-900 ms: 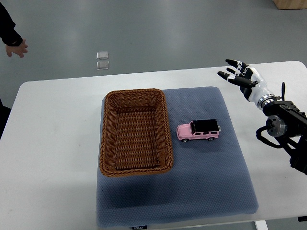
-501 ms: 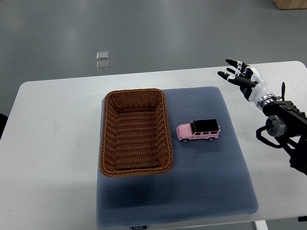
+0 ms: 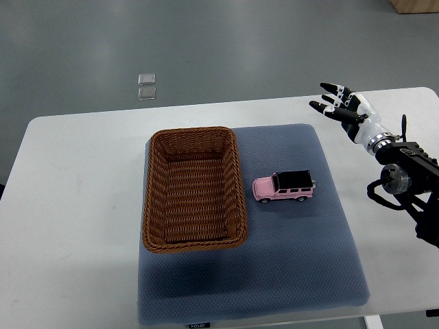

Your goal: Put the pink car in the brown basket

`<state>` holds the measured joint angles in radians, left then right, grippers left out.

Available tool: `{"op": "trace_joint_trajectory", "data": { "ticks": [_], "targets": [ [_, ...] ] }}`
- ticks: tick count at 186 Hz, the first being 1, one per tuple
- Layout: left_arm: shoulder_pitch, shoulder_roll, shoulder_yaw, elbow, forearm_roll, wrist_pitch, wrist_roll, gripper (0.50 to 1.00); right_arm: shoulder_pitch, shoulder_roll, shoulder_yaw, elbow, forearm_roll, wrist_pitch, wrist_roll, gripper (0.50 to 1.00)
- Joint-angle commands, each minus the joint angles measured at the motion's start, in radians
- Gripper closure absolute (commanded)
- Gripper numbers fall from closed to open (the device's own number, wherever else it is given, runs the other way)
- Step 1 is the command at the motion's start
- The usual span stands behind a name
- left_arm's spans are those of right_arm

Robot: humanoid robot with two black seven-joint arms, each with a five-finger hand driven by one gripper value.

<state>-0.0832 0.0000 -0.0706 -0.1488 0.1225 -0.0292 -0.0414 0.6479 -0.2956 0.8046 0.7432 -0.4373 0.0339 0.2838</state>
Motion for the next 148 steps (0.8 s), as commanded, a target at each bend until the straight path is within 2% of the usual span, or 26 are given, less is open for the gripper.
{"op": "trace_joint_trajectory", "data": {
  "ticks": [1, 46, 69, 105, 126, 148],
  "targets": [
    [0.0, 0.0, -0.001, 0.002, 0.0, 0.0, 0.0, 0.5, 0.001, -0.002, -0.002, 0.001, -0.001, 0.008, 0.0, 0.585],
    [0.0, 0.0, -0.003, 0.003, 0.0, 0.0, 0.0, 0.5, 0.004, -0.007, -0.013, 0.002, -0.08, 0.066, 0.002, 0.585],
    [0.0, 0.0, -0.003, 0.005, 0.0, 0.0, 0.0, 0.5, 0.006, -0.016, -0.013, 0.008, -0.166, 0.124, 0.034, 0.585],
    [0.0, 0.0, -0.003, 0.009, 0.0, 0.0, 0.0, 0.5, 0.006, -0.076, -0.016, 0.101, -0.291, 0.202, 0.043, 0.587],
    [0.002, 0.0, -0.003, 0.011, 0.0, 0.0, 0.0, 0.5, 0.013, -0.102, -0.019, 0.128, -0.443, 0.248, 0.093, 0.589],
    [0.002, 0.0, -0.003, 0.011, 0.0, 0.0, 0.0, 0.5, 0.019, -0.129, -0.07, 0.159, -0.632, 0.255, 0.149, 0.591]
  ]
}}
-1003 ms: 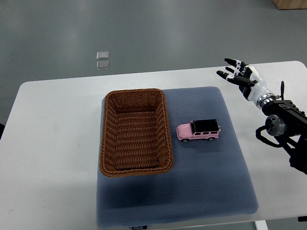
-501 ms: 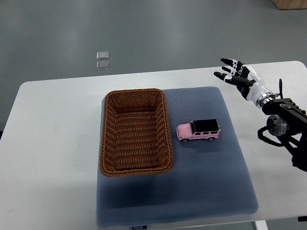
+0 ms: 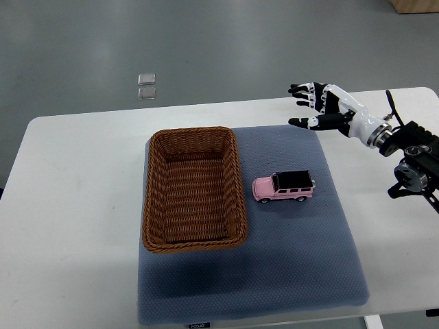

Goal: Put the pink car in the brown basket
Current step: 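Reach the open right hand over the pink toy car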

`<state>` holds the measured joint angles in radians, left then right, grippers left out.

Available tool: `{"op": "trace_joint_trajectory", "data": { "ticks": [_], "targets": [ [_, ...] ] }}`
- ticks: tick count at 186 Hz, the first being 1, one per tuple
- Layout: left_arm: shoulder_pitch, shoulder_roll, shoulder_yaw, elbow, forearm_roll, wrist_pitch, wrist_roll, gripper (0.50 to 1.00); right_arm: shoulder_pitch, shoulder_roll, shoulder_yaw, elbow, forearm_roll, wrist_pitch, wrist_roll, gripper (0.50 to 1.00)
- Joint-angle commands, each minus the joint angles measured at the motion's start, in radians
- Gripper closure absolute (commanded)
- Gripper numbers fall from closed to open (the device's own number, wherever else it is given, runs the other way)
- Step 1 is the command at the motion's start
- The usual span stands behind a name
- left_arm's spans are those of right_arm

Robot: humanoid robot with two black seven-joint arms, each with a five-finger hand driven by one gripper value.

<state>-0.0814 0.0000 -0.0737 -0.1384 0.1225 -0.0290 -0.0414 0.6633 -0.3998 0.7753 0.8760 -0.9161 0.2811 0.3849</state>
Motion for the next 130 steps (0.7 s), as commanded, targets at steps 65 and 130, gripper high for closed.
{"op": "trace_joint_trajectory", "data": {
  "ticks": [65, 130],
  "targets": [
    [0.0, 0.0, 0.002, 0.0, 0.0, 0.0, 0.0, 0.5, 0.004, -0.09, -0.148, 0.093, -0.429, -0.034, 0.137, 0.593],
    [0.0, 0.0, 0.002, 0.0, 0.0, 0.0, 0.0, 0.5, 0.067, -0.175, -0.376, 0.127, -0.5, -0.197, 0.219, 0.593]
  ]
}}
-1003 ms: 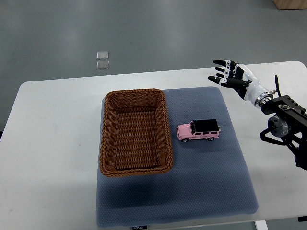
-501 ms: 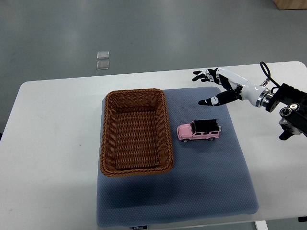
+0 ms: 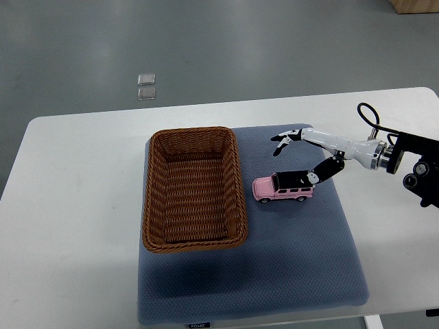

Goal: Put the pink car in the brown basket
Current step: 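Reach the open right hand over the pink toy car, then close the right hand's fingers around the pink car's body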

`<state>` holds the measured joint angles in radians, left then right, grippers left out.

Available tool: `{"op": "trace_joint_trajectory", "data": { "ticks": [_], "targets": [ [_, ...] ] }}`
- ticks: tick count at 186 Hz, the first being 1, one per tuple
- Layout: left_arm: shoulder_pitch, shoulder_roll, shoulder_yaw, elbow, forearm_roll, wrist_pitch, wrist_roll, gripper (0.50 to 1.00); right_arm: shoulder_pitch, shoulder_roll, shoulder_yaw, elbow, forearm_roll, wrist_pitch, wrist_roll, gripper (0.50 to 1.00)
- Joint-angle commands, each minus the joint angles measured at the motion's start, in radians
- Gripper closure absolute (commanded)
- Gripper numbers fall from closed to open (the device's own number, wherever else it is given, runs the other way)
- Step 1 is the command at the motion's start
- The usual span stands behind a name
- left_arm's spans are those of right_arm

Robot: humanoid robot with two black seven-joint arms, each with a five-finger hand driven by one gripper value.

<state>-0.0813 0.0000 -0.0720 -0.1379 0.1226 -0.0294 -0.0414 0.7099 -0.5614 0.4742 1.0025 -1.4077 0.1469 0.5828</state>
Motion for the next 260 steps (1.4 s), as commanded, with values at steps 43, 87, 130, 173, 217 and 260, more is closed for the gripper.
{"op": "trace_joint_trajectory", "data": {
  "ticks": [43, 87, 130, 173, 217, 260],
  "targets": [
    [-0.002, 0.0, 0.003, -0.005, 0.0, 0.0, 0.0, 0.5, 0.028, -0.009, -0.135, 0.004, -0.008, -0.124, 0.028, 0.597],
    [-0.002, 0.0, 0.005, -0.005, 0.0, 0.0, 0.0, 0.5, 0.029, 0.001, -0.164, 0.004, -0.033, -0.133, 0.028, 0.611],
    [-0.003, 0.0, 0.006, -0.005, 0.0, 0.0, 0.002, 0.5, 0.031, 0.008, -0.203, 0.004, -0.039, -0.178, 0.026, 0.66],
    [-0.005, 0.0, 0.006, -0.006, 0.0, 0.0, 0.002, 0.5, 0.042, 0.012, -0.249, -0.01, -0.05, -0.21, 0.02, 0.818],
    [-0.008, 0.0, 0.006, -0.008, 0.0, 0.0, 0.002, 0.5, 0.04, 0.021, -0.259, -0.032, -0.06, -0.216, 0.003, 1.0],
    [-0.009, 0.0, 0.006, -0.008, 0.0, 0.0, 0.002, 0.5, 0.045, 0.069, -0.255, -0.045, -0.062, -0.265, -0.011, 1.0]
  ]
}}
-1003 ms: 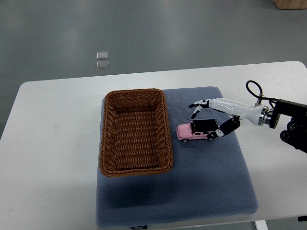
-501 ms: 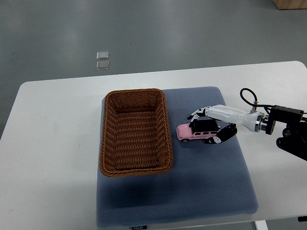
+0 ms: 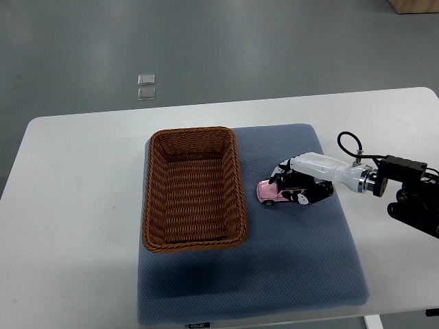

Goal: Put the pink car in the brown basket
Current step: 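Close the right hand's fingers around the pink car's body, then lift the pink car and carry it over the wicker basket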

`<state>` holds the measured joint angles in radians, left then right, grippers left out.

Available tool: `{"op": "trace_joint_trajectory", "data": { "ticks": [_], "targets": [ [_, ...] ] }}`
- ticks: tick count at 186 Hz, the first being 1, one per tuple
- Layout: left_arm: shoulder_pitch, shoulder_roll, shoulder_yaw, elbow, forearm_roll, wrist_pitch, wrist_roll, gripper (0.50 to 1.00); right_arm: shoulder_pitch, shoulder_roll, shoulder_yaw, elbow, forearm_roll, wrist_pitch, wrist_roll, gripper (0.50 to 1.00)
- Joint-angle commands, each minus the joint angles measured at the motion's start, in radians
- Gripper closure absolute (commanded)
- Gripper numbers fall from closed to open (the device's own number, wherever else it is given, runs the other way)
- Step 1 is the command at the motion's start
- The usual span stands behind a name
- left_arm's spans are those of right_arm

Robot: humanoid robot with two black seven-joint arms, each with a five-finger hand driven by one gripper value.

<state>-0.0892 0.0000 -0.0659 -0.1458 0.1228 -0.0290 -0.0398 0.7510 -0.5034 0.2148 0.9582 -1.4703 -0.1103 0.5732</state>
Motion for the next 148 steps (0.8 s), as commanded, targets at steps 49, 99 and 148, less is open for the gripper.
{"op": "trace_joint_trajectory", "data": {
  "ticks": [49, 99, 148],
  "targets": [
    [-0.001, 0.0, -0.002, -0.001, 0.0, 0.0, -0.002, 0.5, 0.068, -0.006, 0.009, 0.005, 0.013, -0.017, 0.007, 1.0],
    [-0.001, 0.0, -0.002, -0.001, 0.0, 0.0, 0.0, 0.5, 0.11, -0.029, 0.023, 0.014, 0.021, -0.019, 0.011, 1.0],
    [-0.001, 0.0, -0.002, -0.003, 0.0, 0.0, 0.0, 0.5, 0.212, -0.026, 0.023, 0.028, 0.056, -0.008, 0.011, 1.0]
  ]
}}
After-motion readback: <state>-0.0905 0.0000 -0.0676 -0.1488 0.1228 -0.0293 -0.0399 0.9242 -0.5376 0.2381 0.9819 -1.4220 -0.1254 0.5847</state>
